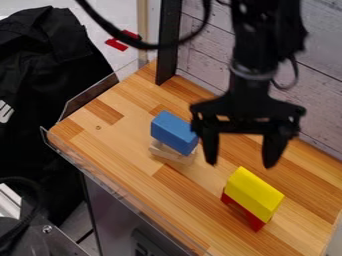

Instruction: Put the yellow block on top of the blue block

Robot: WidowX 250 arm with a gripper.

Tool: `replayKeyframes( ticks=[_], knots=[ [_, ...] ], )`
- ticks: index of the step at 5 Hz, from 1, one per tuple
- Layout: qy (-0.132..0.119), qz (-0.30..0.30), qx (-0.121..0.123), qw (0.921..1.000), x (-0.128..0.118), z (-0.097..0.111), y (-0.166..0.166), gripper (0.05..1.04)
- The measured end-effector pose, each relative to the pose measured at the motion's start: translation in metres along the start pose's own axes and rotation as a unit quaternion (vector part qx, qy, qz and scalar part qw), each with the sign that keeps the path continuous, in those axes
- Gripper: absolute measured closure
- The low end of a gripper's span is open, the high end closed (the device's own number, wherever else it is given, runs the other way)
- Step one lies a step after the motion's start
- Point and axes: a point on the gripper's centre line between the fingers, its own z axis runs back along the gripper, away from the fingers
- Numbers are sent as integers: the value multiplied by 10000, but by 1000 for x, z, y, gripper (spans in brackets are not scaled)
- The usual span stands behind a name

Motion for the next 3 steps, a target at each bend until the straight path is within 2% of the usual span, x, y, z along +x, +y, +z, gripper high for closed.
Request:
replayKeyframes(
  ticks=[1,2,3],
  knots=[
    [-179,1004,156,9947,-7,-13,-7,84],
    [-305,1862,297,9816,-12,-23,-10,84],
    [-487,2468,216,9676,-13,-24,-14,84]
  ],
)
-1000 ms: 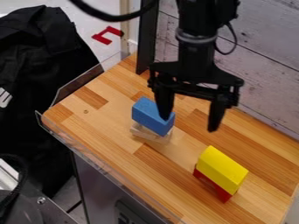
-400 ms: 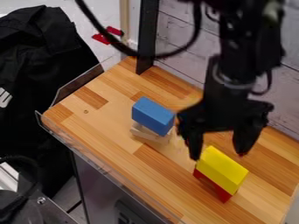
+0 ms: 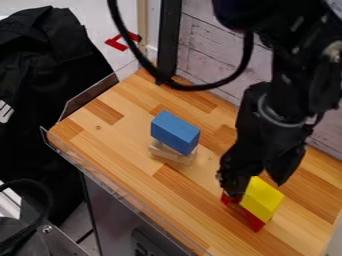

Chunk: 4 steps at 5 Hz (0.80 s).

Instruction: Put the yellow block on top of the blue block

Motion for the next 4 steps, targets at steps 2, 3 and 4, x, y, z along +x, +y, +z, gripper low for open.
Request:
replayKeyframes(
  ticks=[2,3,4],
  knots=[
    [-30,502,-343,9981,0,-4,8,84],
    [1,536,-486,9974,-1,-5,7,84],
    [20,668,-558,9962,1,-6,4,84]
  ],
)
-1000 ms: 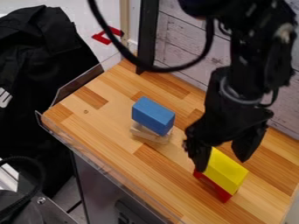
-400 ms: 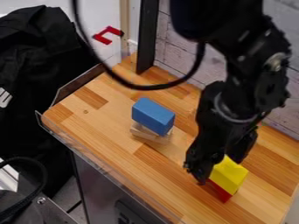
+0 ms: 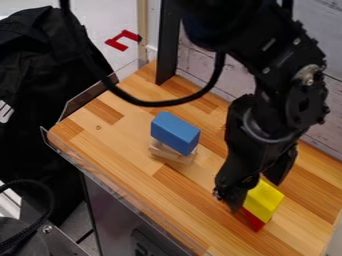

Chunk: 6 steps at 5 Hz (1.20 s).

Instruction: Put the yellow block on top of the blue block

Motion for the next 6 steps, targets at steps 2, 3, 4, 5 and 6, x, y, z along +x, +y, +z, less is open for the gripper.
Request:
replayKeyframes(
  ticks=[2,3,4,5,6],
  knots=[
    [-50,87,105,9999,0,-8,-1,85],
    [-98,178,209,9996,1,-8,4,85],
    [-36,287,174,9994,0,-10,1,84],
    [-34,328,216,9992,1,-20,-1,84],
    [-49,407,177,9990,4,-25,-10,84]
  ],
)
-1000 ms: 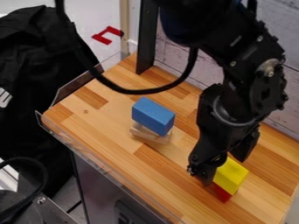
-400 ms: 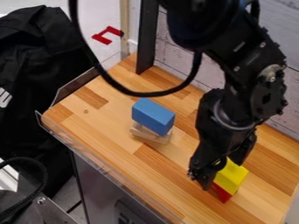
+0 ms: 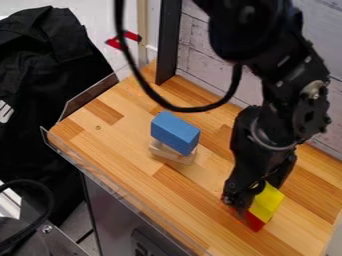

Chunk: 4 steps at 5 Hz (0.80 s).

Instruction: Put the yellow block on top of the blue block

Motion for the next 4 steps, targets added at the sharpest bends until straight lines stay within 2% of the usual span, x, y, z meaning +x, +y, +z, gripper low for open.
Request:
replayKeyframes(
  ticks=[2,4],
  knots=[
    [-59,146,4,9999,4,-2,-13,85],
    [62,465,147,9988,9,-12,-10,91]
  ],
)
